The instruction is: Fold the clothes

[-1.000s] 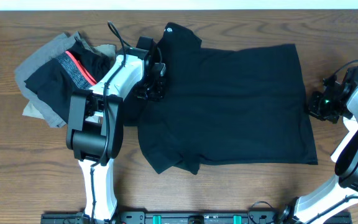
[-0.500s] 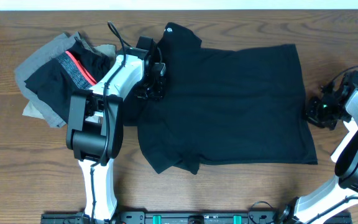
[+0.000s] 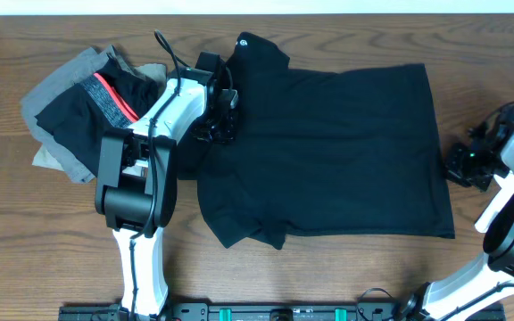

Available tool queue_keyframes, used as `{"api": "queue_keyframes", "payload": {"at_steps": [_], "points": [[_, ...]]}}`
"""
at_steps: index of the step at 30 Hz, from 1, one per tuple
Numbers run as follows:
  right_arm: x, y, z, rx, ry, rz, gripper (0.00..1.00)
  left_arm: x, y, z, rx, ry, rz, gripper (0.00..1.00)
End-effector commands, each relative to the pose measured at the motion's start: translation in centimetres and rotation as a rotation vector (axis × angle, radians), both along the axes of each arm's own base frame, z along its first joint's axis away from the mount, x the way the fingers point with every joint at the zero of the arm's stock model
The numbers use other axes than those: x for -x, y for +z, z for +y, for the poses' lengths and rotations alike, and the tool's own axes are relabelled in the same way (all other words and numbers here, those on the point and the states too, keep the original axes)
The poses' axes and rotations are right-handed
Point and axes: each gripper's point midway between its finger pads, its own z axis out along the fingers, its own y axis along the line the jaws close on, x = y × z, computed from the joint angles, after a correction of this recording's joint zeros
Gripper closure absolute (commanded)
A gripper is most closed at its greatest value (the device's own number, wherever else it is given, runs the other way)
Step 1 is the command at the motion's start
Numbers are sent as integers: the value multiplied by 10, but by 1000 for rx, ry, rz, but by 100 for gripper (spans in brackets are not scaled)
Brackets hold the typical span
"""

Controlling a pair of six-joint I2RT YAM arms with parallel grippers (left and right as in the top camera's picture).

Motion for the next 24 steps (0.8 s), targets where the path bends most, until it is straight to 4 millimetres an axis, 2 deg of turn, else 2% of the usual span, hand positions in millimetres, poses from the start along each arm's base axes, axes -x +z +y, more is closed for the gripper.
{"api": "queue_keyframes", "payload": {"at_steps": [1,4,5,7,9,10,12,14,16,19,21,24], "points": [[6,9,-20,62,-74,0,83,-4,-3,9,-41,-2,-17,91],[1,20,-15,27,-51,-48,71,-4,-3,9,-41,-2,-16,91],[-4,25,-10,4,-26,-80,70,-4,-3,9,-41,-2,-16,91],[-20,41,11,-88,66,-195,75,-4,-3,9,-41,-3,-17,90],[-34,61,36,-201,159,-318,84,-4,-3,9,-41,-2,-17,90],[-36,66,43,-223,172,-337,90,-4,-3,9,-41,-2,-16,90],[-36,65,48,-228,183,-330,96,-4,-3,9,-41,-2,-16,91],[-34,57,54,-222,183,-298,97,-4,-3,9,-41,-2,-16,91],[-26,38,48,-144,142,-206,99,-4,-3,9,-41,-2,-16,90],[-8,10,30,3,54,-73,99,-4,-3,9,-41,-2,-16,90],[0,1,19,65,10,-36,99,-4,-3,9,-41,-2,-15,90],[6,0,0,140,-56,-8,99,-4,-2,9,-41,-2,-16,90]]}}
